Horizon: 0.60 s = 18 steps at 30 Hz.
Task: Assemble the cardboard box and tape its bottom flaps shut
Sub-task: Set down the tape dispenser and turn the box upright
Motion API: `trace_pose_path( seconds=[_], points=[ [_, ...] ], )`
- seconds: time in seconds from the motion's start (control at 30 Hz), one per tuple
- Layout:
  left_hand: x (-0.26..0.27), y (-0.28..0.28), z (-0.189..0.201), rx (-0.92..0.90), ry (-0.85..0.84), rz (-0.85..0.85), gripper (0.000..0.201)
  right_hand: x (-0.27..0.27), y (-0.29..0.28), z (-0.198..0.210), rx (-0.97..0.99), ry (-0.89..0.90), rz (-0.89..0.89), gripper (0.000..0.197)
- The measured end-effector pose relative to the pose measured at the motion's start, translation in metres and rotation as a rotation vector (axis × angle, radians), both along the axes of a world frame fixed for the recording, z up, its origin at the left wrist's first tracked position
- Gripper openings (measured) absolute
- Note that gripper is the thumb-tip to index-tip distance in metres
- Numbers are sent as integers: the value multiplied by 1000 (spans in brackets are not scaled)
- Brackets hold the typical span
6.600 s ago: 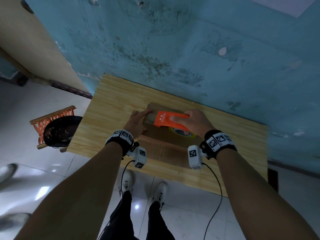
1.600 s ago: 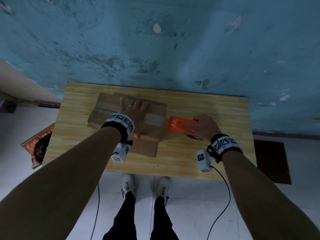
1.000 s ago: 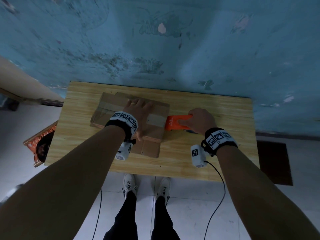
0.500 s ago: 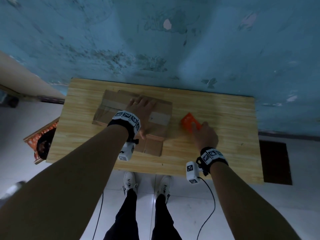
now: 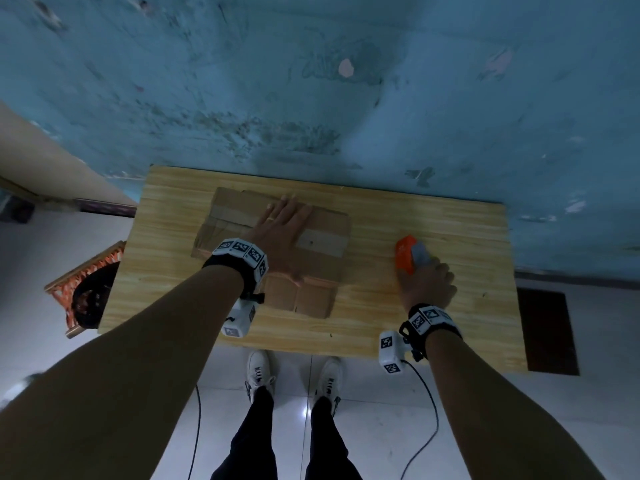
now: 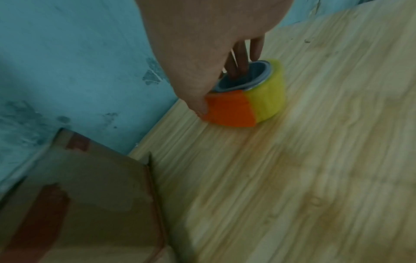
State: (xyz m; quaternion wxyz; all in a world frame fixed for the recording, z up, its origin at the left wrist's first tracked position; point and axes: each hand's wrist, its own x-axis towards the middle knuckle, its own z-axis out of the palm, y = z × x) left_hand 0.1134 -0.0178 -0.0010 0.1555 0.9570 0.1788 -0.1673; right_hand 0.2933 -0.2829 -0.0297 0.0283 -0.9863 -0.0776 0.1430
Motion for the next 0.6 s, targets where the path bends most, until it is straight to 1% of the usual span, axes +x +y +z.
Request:
trace_pose_path(
  seconds=[0.03, 0.07, 0.13, 0.17, 0.2, 0.23, 0.27, 0.3, 0.33, 0.37, 0.4, 0.43, 0.47, 0.5, 0.53, 0.57, 0.6],
  points=[
    [-2, 1, 2, -31, -18, 12, 165, -2, 9, 9, 32, -16, -12, 71],
    [-4, 2, 6, -62, -43, 30, 161, -3, 18, 15, 95, -15, -7, 68],
    [-7, 5, 15, -85, -117, 120, 145, -2, 40, 32, 186, 27, 65, 52],
    [-8, 7, 20, -60, -163, 208, 134, -4, 51, 37, 212, 57, 102, 46],
    [-11, 11, 24, -16, -201, 323, 122, -6, 61, 45, 244, 117, 138, 49],
    [-15, 16, 27, 25, -221, 463, 112, -7, 68, 46, 260, 169, 151, 55],
    [-20, 21, 30, 50, -220, 620, 104, -9, 77, 49, 325, 254, 126, 56],
    [-25, 28, 29, 40, -195, 781, 99, -14, 87, 52, 401, 331, 92, 53],
    [-31, 35, 29, -11, -155, 938, 98, -15, 95, 53, 471, 415, 48, 64],
    [-35, 41, 30, -98, -118, 1079, 98, -16, 102, 46, 533, 459, -31, 85],
    [-40, 47, 30, -211, -98, 1185, 98, -18, 107, 41, 574, 522, -70, 96],
    [-43, 53, 29, -318, -90, 1241, 97, -22, 112, 42, 574, 542, -61, 94],
    [-47, 55, 31, -390, -90, 1251, 94, -28, 114, 49, 534, 556, 4, 83],
    [-50, 57, 33, -414, -100, 1236, 91, -31, 116, 50, 492, 547, 59, 71],
    [-54, 57, 36, -406, -112, 1220, 91, -36, 116, 58, 490, 521, 75, 68],
    [-56, 55, 39, -391, -118, 1202, 93, -40, 117, 62, 492, 500, 64, 73],
    [-58, 53, 44, -382, -115, 1189, 96, -43, 117, 64, 498, 474, 46, 84]
  ],
)
